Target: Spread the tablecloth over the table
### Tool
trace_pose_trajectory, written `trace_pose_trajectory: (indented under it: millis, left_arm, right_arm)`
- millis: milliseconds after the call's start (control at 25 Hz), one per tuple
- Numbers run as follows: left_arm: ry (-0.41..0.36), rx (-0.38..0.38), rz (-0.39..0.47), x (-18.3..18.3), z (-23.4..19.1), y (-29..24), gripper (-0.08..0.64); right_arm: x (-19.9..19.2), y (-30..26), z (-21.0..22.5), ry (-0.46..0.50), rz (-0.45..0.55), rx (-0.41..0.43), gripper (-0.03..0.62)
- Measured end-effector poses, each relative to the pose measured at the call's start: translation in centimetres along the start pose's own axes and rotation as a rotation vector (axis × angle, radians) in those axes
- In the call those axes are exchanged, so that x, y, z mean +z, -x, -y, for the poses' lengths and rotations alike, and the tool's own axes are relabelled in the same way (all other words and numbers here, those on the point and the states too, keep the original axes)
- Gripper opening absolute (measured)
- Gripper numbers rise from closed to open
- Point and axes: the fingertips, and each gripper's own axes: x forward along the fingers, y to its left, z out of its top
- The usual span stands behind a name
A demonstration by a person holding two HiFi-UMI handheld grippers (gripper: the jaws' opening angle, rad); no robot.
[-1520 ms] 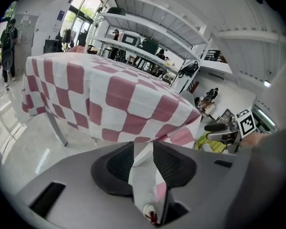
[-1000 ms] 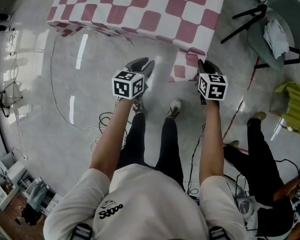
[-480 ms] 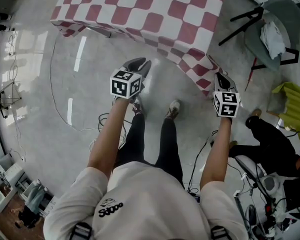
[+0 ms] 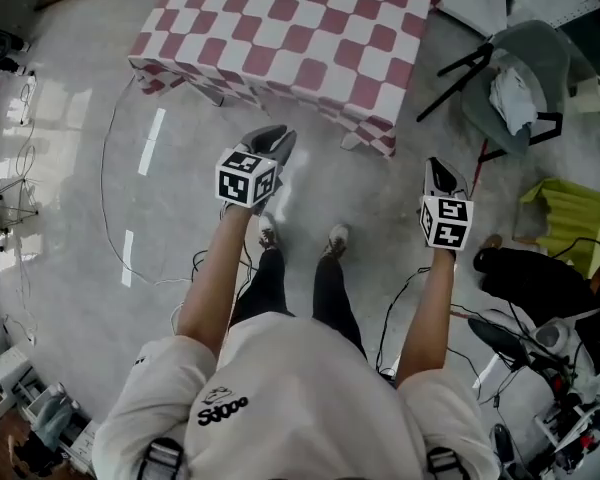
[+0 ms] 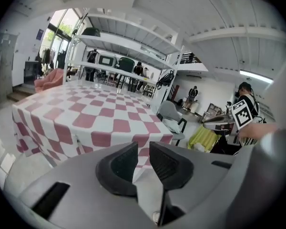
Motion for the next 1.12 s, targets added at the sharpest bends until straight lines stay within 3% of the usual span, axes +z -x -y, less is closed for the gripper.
trace_pose_trajectory:
  millis: [280, 520, 800, 1120]
  left_arm:
    - [-0.176, 0.001, 0.116, 8.7, 2.4, 6.6, 0.067]
    - [-0.327, 0.053, 0.231, 15.6, 3.3, 12.4, 0.058]
    - [-0.384, 0.123, 0.353, 21.1, 3.2, 19.3, 0.038]
    - [-0.422, 0.178, 0.431, 24.5, 3.0, 23.2, 0.032]
  right_arm:
    - [10.0, 6.3, -1.1, 0.009, 0.154, -0.015, 0.026]
    - [18.2, 10.5, -2.6, 0.046, 0.292, -0.012, 0.023]
    - [26.7, 15.5, -5.9, 0.149, 0.438, 0.024, 0.023]
    - [30.9, 17.1, -9.0, 0.217, 0.500, 0.069, 0.023]
